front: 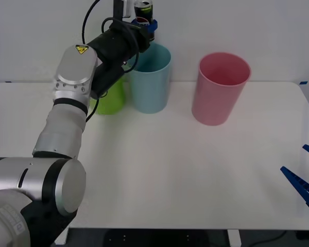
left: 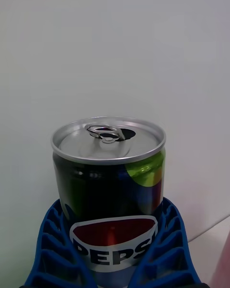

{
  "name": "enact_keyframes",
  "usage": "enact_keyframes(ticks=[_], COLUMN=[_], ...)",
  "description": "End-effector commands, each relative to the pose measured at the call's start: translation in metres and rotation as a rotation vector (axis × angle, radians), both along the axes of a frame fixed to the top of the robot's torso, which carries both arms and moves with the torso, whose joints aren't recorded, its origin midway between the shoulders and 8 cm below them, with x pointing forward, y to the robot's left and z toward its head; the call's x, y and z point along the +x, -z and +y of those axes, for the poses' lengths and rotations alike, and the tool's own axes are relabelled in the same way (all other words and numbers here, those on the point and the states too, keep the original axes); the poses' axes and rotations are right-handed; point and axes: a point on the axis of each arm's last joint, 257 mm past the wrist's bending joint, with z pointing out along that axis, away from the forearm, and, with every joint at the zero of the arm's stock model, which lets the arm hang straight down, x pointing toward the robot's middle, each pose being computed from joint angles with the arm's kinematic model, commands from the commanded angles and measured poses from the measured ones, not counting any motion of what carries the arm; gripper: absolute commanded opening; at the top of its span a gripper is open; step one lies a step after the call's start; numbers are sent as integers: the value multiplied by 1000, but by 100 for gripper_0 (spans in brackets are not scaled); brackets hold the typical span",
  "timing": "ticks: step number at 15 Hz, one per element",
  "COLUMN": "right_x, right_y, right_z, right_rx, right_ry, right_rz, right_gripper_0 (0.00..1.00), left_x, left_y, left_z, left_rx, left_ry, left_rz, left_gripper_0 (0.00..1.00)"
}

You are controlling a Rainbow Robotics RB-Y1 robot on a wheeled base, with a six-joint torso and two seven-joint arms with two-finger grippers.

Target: Grasp the object on the table and drop it into the matching bin: aluminum can to the light blue bin, PET bottle to the pink bin.

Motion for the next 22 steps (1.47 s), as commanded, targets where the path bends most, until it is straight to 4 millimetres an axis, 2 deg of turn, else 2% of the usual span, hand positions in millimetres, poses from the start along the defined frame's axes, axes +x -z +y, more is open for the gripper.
enact_keyframes(ticks=[1,4,7,8,9,10,16,19,22], right_x=[0,0,0,0,0,0,0,0,0], right_y=[0,0,0,0,0,0,0,0,0], right_z=[0,0,0,0,0,0,0,0,0], right_rx=[0,0,0,0,0,0,0,0,0], right_ry=[0,0,0,0,0,0,0,0,0], right_rz=[0,0,0,0,0,0,0,0,0], right_gripper_0=[100,100,100,100,100,100,100,100,100], left_x=[1,0,0,0,0,0,-1,-3,-7], left_y=[-2,-1,-2,-2,-3,-3,-2,4,9], left_z=[-8,-11,-12,-12,-12,-12,-11,-8,2], left_rx=[11,10,10,7,1,0,-21,-46,-70], left_ry=[4,8,11,10,12,11,17,27,52], left_rz=[0,0,-1,-1,-1,-3,4,17,22], left_gripper_0=[1,2,9,22,72,100,100,100,100])
